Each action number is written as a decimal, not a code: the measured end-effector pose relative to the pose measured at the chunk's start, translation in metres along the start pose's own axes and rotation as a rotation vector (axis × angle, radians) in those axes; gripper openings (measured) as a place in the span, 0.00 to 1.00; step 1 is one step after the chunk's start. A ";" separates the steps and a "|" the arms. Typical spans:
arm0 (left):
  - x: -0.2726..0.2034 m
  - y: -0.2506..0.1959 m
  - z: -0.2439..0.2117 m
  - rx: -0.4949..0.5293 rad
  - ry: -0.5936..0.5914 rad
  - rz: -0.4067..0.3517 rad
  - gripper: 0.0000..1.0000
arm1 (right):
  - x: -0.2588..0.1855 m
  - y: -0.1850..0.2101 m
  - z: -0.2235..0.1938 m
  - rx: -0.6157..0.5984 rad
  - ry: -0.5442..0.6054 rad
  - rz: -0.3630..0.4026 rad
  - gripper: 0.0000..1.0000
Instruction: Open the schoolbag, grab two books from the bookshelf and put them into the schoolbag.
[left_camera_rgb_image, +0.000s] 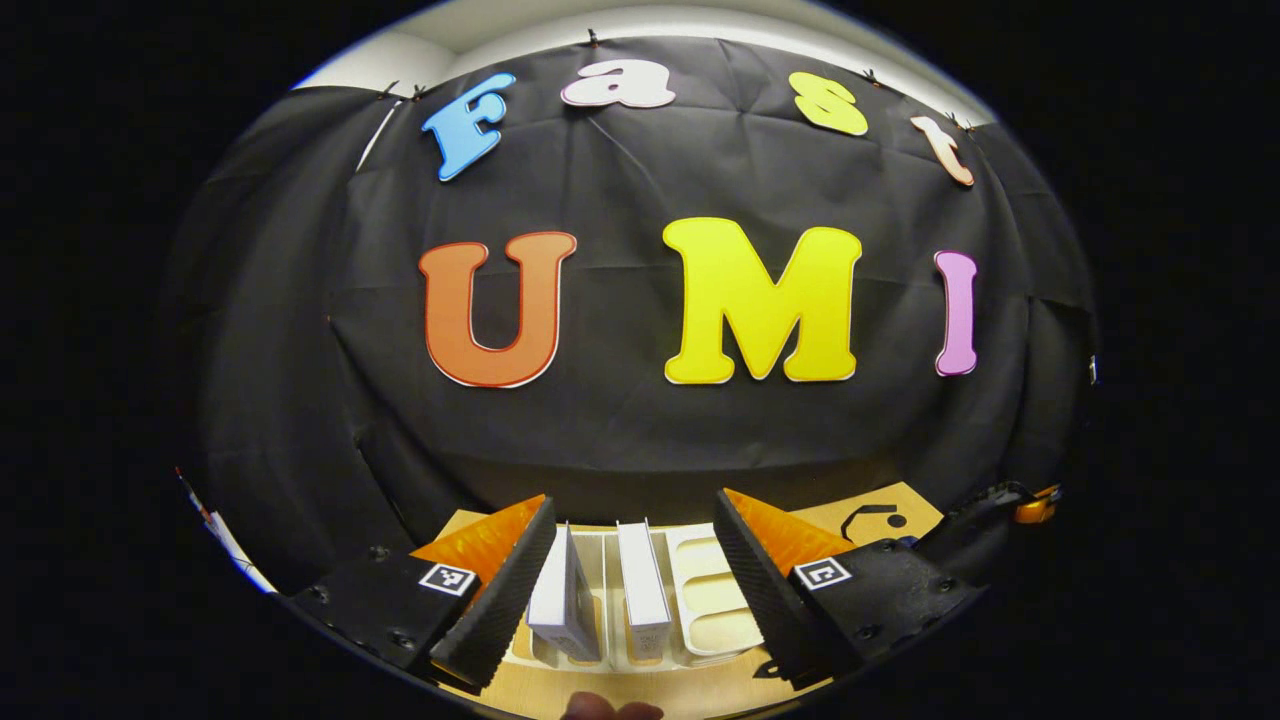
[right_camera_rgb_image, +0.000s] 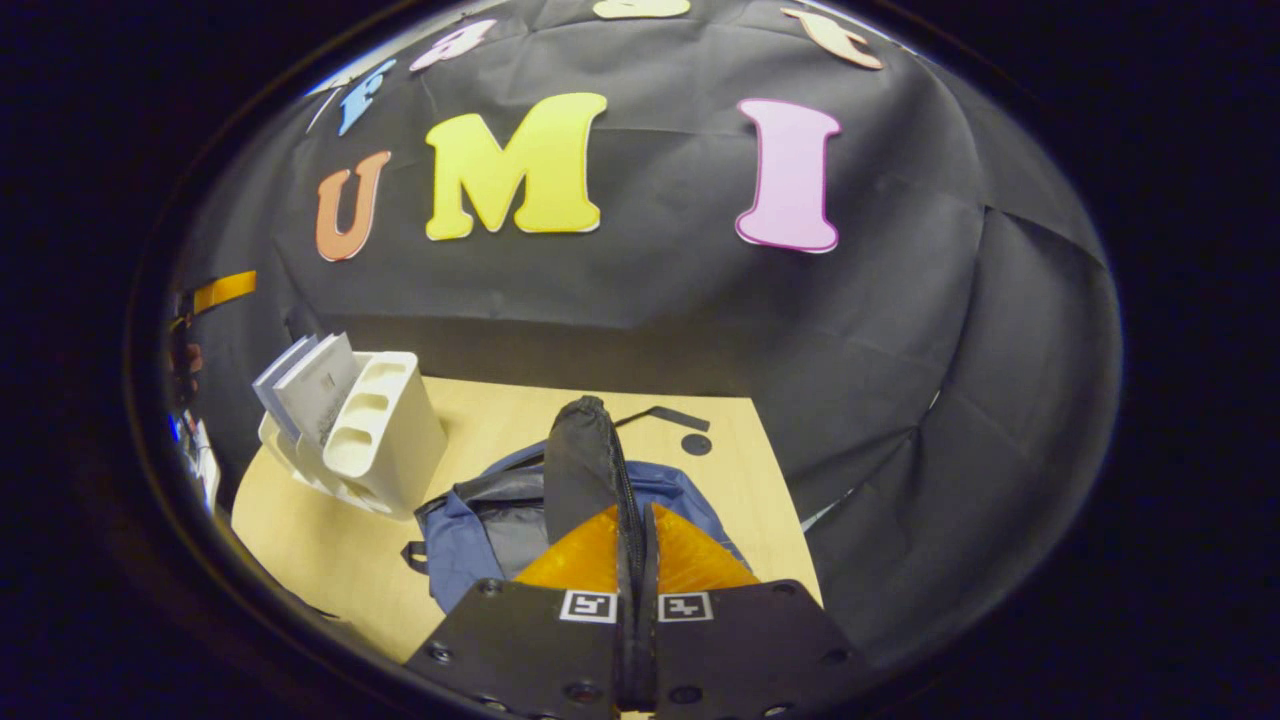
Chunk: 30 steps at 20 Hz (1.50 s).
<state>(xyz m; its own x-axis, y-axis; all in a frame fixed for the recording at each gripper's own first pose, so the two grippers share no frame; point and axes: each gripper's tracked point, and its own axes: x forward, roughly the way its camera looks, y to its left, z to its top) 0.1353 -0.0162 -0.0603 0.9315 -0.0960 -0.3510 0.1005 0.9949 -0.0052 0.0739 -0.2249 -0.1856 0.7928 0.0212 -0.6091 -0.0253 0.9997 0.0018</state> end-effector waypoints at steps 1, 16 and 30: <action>0.006 -0.003 -0.006 0.007 0.039 -0.014 0.99 | 0.002 -0.006 0.000 0.007 0.003 0.001 0.00; 0.061 -0.015 -0.119 -0.019 0.819 -0.142 1.00 | 0.010 -0.039 0.004 0.030 0.038 0.054 0.00; 0.069 -0.020 -0.181 -0.079 1.170 -0.069 0.80 | 0.007 -0.037 -0.004 0.070 0.051 0.075 0.00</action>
<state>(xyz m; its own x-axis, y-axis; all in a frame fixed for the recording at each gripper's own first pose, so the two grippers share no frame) 0.1342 -0.0369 -0.2538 0.0318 -0.1042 -0.9940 0.0773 0.9918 -0.1015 0.0784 -0.2615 -0.1929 0.7579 0.0975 -0.6451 -0.0400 0.9939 0.1032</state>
